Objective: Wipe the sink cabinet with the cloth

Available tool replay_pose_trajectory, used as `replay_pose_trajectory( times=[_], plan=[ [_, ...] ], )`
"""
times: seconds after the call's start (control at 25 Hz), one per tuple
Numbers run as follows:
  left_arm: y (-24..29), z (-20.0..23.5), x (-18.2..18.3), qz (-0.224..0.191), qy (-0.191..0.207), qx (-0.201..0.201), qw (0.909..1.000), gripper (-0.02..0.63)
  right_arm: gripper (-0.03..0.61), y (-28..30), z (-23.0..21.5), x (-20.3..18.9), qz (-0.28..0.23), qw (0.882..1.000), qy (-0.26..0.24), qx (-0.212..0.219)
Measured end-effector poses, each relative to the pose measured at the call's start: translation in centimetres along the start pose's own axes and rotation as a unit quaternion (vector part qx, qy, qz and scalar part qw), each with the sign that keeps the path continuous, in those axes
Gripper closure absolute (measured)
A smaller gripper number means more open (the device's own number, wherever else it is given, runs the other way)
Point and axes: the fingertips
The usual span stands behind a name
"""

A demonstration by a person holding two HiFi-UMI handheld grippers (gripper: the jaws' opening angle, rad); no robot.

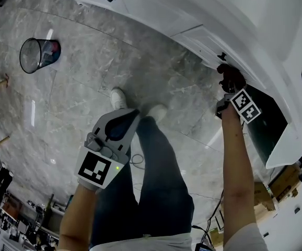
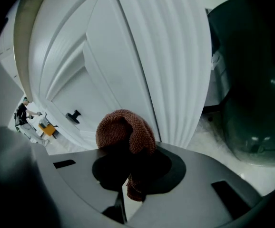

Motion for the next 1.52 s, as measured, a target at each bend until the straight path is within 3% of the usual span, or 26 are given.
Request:
replay_pose_trajectory(
  times=[0.68,1.16,1.52],
  plan=[
    [-2.0,-1.0,2.0,-0.013,0.036,-0.064,0.9972,0.603,0.522,-7.7,2.4,6.0,-0.047,0.999,-0.011,-0.005],
    [-4.7,1.9,0.8,-0.027,0.017,-0.053,0.9981,0.603,0.523,-7.7,7.9,6.6,-0.060,0.998,-0.027,0.004],
    [-6.6,4.5,-0.1,-0.038,-0.006,-0.036,0.9986,0.603,0.523,-6.1,15.3,6.3,-0.061,0.996,-0.051,0.047]
  ],
)
Point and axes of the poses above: the fingertips, and each gripper's own axes: y forward along the fingers, z to its left, x out of its top, and after that the axes turned 3 degrees about y, right-handed
